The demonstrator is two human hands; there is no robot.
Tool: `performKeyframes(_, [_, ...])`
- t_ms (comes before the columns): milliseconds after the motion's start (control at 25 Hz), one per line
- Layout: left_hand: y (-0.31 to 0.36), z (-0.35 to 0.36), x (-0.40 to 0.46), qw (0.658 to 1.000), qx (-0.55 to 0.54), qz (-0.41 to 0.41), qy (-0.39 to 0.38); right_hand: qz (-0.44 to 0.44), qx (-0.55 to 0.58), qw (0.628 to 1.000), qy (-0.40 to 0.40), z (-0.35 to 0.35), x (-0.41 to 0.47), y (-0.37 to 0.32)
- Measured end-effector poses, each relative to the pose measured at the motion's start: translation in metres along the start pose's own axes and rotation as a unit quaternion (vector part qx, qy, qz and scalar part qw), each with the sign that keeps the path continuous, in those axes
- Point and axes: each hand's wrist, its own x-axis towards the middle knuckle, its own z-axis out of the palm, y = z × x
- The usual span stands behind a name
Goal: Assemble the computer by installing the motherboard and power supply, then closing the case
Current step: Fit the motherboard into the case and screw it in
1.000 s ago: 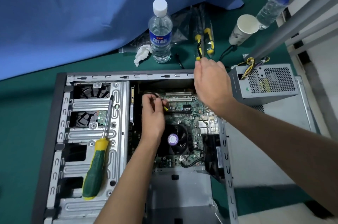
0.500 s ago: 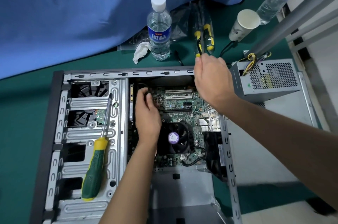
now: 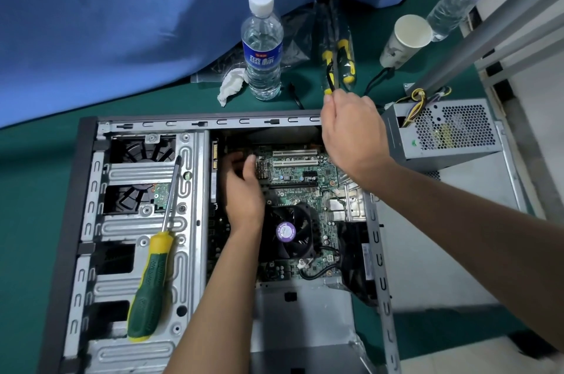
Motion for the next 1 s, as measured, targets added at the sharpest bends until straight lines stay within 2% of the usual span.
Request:
performKeyframes(200, [-0.003, -0.003, -0.002, 0.999, 0.011, 0.036, -0.015, 0.004, 0.004, 1.0, -0.002, 0.0, 0.0, 0.0])
performKeyframes(400, [-0.005, -0.004, -0.002, 0.993, 0.091, -0.056, -0.057, 0.008, 0.004, 1.0, -0.005, -0.001, 0.0, -0.001])
performKeyframes(680, [0.004, 0.002, 0.009, 0.997, 0.002, 0.005, -0.076, 0.01, -0.002, 1.0, -0.008, -0.002, -0.001, -0.003])
performKeyframes(920, [-0.003, 0.0, -0.004, 0.994, 0.003, 0.094, -0.059, 0.012, -0.01, 1.0, -0.015, -0.002, 0.0, -0.003])
performKeyframes(1000, [-0.006, -0.001, -0.006, 0.994, -0.005, 0.098, -0.057, 0.01, -0.011, 1.0, -0.015, -0.002, 0.0, -0.003])
